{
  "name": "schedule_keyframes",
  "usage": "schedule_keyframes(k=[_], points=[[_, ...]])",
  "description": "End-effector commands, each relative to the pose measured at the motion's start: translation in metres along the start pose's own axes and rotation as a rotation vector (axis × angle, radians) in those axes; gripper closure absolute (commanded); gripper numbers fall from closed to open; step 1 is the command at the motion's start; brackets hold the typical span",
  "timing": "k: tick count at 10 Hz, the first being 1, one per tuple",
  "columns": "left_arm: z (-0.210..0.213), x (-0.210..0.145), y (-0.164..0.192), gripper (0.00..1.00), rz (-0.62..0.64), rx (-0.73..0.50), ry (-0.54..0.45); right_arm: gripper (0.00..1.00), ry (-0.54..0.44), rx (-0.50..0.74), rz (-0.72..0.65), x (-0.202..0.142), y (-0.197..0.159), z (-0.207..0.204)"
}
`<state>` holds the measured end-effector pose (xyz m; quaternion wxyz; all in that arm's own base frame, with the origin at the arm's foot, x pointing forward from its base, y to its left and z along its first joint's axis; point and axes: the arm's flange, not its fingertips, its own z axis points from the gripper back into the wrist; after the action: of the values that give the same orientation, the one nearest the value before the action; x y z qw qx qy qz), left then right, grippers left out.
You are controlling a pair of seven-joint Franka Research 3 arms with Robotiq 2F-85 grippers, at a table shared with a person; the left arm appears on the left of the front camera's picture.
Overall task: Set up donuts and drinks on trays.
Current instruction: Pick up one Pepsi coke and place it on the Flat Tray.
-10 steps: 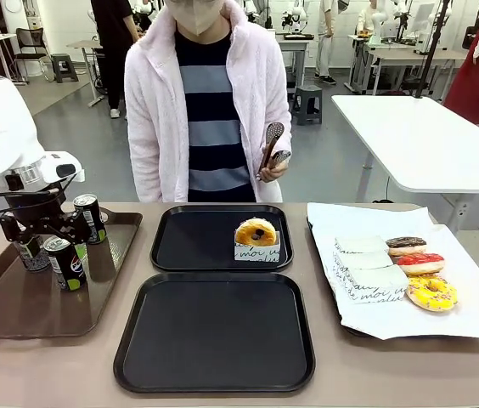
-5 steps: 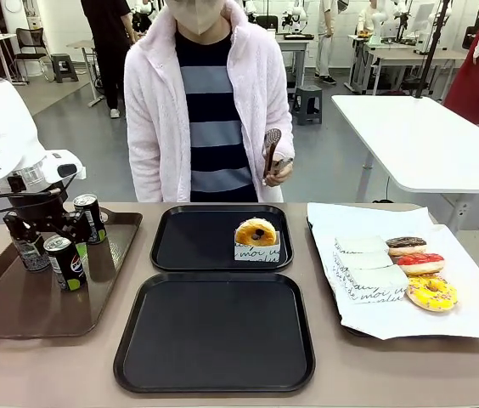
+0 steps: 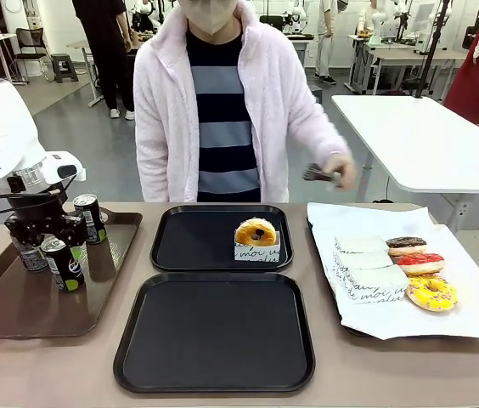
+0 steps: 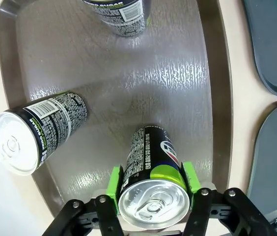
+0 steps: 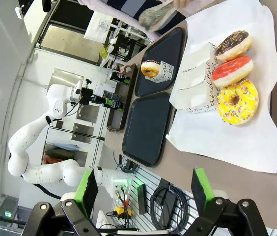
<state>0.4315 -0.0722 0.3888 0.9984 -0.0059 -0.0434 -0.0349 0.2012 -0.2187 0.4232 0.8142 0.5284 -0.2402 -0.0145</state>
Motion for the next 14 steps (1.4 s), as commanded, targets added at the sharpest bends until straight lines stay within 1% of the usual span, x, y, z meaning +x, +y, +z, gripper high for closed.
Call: schedule_keyframes(k=[1,2,3,5,6,7,8,9,13,14], points=[[0.016,-0.001,-0.001,0.92,-0.002,0.024,0.024,0.0,-0.007,0.015,0.01,0.0,-0.001,0.0],[0.038,-0.004,-0.002,0.92,-0.001,-0.001,0.03,0.0,-0.007,0.015,0.01,0.0,-0.001,0.0],[0.074,-0.014,-0.004,0.92,-0.034,-0.006,0.011,0.0,-0.007,0.015,0.01,0.0,-0.001,0.0],[0.133,-0.031,-0.003,0.92,-0.034,-0.012,-0.058,0.0,-0.007,0.015,0.01,0.0,-0.001,0.0],[0.151,-0.036,-0.002,0.92,-0.045,-0.022,-0.075,0.0,-0.007,0.015,0.01,0.0,-0.001,0.0],[0.16,-0.041,0.002,0.92,-0.045,-0.033,-0.081,0.0,-0.007,0.015,0.01,0.0,-0.001,0.0],[0.16,-0.044,0.009,0.92,-0.083,-0.061,-0.047,0.0,-0.007,0.015,0.01,0.0,-0.001,0.0],[0.162,-0.042,-0.003,0.92,-0.022,0.002,-0.079,0.0,-0.007,0.015,0.01,0.0,-0.001,0.0],[0.162,-0.042,-0.003,0.92,-0.022,0.002,-0.079,0.0,-0.007,0.015,0.01,0.0,-0.001,0.0],[0.16,-0.044,0.0,0.42,-0.039,-0.005,-0.057,0.0,-0.007,0.015,0.01,0.0,-0.001,0.0]])
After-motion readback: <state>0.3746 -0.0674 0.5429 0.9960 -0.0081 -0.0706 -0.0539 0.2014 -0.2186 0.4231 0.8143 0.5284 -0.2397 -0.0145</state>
